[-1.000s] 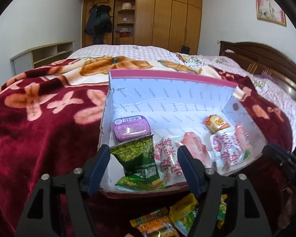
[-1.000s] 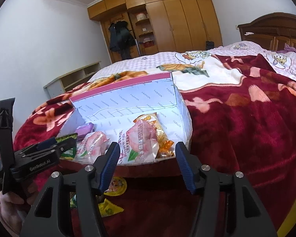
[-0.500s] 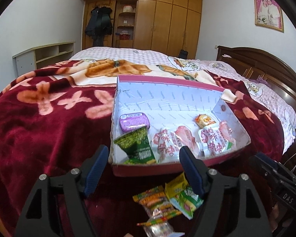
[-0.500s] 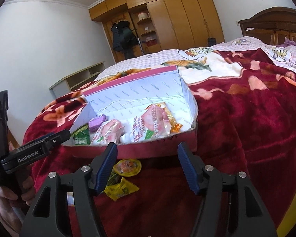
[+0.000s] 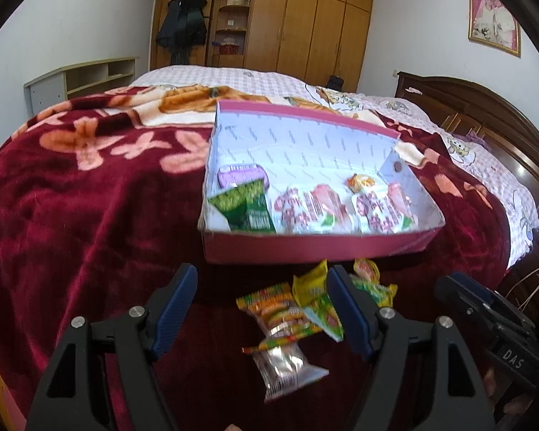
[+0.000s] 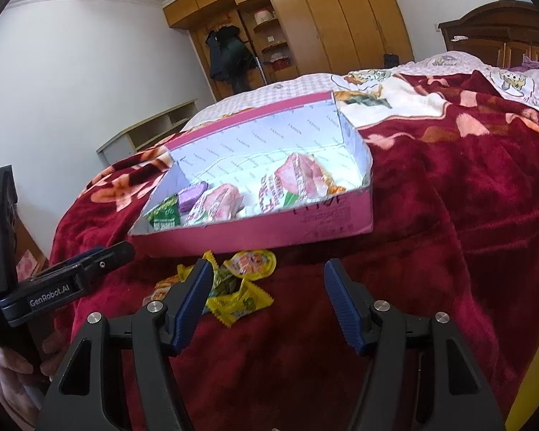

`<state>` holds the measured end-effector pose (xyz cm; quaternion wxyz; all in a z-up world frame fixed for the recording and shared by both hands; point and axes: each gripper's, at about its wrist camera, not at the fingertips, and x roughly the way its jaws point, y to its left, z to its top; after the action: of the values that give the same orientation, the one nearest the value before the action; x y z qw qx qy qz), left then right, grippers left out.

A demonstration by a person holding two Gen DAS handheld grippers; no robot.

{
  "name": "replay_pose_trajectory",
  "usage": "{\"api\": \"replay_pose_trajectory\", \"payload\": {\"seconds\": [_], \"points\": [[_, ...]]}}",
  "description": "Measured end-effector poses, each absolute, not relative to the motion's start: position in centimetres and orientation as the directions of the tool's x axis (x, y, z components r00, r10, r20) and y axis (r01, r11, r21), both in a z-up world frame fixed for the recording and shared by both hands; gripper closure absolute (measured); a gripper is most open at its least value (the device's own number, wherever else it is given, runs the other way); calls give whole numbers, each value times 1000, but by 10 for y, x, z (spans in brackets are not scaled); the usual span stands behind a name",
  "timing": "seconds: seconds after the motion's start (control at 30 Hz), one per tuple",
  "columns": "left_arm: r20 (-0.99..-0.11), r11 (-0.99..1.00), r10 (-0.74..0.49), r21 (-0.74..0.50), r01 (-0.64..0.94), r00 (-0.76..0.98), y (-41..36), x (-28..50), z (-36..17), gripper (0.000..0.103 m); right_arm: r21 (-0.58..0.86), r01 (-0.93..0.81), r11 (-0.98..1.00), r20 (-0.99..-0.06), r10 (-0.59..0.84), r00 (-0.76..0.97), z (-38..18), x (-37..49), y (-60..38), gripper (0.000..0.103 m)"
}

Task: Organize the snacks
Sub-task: 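Move both tools back to the snack pile and grasp a wrapped cracker packet with the left tool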

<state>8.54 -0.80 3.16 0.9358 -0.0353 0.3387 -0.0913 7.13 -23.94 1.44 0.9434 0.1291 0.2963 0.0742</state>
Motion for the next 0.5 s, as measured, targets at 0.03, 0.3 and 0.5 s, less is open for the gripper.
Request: {"api": "replay_pose_trajectory", "payload": {"seconds": [0.03, 0.3, 0.5], "points": [[-633, 980, -198, -132, 148, 748, -7, 84, 30, 25, 287, -64, 956, -543, 218, 811, 13, 70, -238, 36], [-671, 980, -197, -146, 133, 714, -10, 67, 11, 25, 281, -75, 957, -560, 227, 797, 6, 61, -233, 36], [-697, 982, -188, -141, 124, 692, -13, 64, -2, 25, 275, -78, 958, -568, 228, 791, 0, 57, -231, 36]]}}
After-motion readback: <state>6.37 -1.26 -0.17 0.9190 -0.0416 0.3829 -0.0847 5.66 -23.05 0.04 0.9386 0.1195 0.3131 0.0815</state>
